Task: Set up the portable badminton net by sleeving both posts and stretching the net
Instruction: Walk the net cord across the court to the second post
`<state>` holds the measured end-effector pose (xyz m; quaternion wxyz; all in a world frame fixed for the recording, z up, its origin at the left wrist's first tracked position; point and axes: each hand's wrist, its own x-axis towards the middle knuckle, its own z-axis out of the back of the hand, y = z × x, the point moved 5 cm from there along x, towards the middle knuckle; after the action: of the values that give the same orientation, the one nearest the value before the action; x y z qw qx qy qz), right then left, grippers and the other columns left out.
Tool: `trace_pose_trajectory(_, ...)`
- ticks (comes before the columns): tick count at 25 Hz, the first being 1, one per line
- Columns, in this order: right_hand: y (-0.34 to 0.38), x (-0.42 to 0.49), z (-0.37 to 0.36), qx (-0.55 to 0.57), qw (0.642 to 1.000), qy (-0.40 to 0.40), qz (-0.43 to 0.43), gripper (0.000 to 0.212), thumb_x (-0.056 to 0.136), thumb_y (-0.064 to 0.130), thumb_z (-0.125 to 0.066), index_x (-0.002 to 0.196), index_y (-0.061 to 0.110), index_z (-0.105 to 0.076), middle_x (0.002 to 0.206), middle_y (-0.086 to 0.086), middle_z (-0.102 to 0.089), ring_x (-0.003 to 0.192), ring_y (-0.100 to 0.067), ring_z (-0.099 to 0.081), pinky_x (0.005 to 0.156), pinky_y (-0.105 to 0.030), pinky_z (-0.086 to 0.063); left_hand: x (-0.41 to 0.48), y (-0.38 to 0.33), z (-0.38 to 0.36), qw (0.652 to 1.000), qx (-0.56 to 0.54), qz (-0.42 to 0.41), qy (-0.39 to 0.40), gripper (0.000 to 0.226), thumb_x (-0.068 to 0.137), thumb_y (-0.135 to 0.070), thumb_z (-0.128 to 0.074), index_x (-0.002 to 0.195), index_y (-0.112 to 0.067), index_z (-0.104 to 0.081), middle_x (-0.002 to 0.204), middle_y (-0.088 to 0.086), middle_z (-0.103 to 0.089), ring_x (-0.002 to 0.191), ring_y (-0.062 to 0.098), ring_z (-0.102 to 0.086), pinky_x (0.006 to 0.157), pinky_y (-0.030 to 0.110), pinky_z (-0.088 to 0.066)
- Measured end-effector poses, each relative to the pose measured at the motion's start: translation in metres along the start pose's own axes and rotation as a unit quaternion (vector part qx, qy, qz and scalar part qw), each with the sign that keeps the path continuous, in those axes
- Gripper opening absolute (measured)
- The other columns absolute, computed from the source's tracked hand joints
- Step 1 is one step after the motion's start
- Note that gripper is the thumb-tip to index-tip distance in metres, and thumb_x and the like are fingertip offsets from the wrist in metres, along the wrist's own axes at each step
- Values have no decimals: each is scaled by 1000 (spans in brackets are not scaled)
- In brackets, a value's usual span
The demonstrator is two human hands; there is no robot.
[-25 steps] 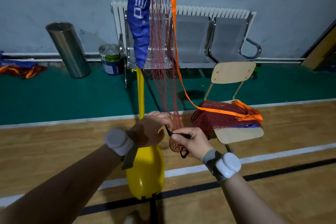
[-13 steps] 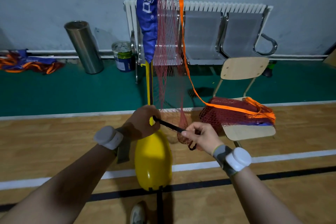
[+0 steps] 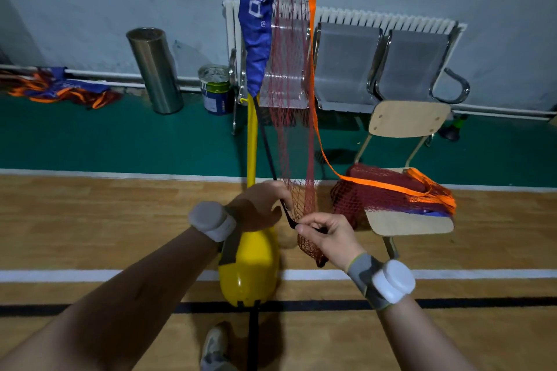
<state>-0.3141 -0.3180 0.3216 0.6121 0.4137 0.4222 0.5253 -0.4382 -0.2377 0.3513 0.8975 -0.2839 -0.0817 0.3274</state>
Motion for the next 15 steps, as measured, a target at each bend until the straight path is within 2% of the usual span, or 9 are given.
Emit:
trace_pose_trajectory(3, -4, -9, -2, -1, 1000, 6, -3, 16, 82, 4, -65, 76, 18, -68, 41, 14, -42, 41, 1, -36, 49, -12, -34, -16, -11, -16, 1000, -2, -3, -14, 28, 77, 1, -51, 99, -7, -67, 108, 10, -62, 107, 23, -52, 94, 30, -40)
trace_pose_trajectory(5, -6, -17, -1, -12, 1000, -3, -11, 16, 81, 5, -67, 72, 18, -65, 48, 14, -47, 43, 2, -41, 48, -9, -35, -28, -10, -18, 999, -3, 18, -33, 27, 79, -1, -52, 102, -8, -64, 109, 9, -60, 109, 21, -50, 94, 26, -37)
trace_pose_trajectory(7, -9, -22, -1, -25, 999, -16, -25, 20, 80, 7, -68, 67, 19, -60, 57, 7, -49, 44, 2, -44, 46, -9, -38, -34, -6, -13, 998, -4, 30, -50, 22, 79, -2, -53, 99, -7, -63, 106, 9, -60, 106, 22, -50, 93, 28, -39)
trace_pose_trajectory(9, -11, -26, -4, -35, 999, -19, -33, 23, 80, 9, -69, 64, 17, -56, 60, 3, -46, 48, -1, -44, 48, -15, -39, -39, -2, -4, 997, -6, 25, -66, 16, 78, -2, -54, 91, -4, -64, 97, 9, -60, 100, 25, -52, 86, 27, -40)
trace_pose_trajectory(12, -10, -31, -6, -42, 998, -31, -33, 26, 81, 12, -69, 64, 12, -50, 65, -3, -43, 64, -15, -43, 62, -33, -40, -50, 3, 8, 997, -11, 1, -82, 13, 76, -6, -51, 79, 0, -62, 83, 9, -58, 86, 25, -50, 76, 28, -38)
trace_pose_trajectory(15, -4, -40, -12, -36, 997, -43, -43, 22, 82, 13, -68, 65, 14, -55, 67, -9, -45, 63, -16, -44, 63, -33, -41, -67, 15, 22, 996, -27, -13, -88, 25, 70, -12, -44, 75, 4, -63, 81, 15, -61, 81, 24, -49, 75, 31, -40)
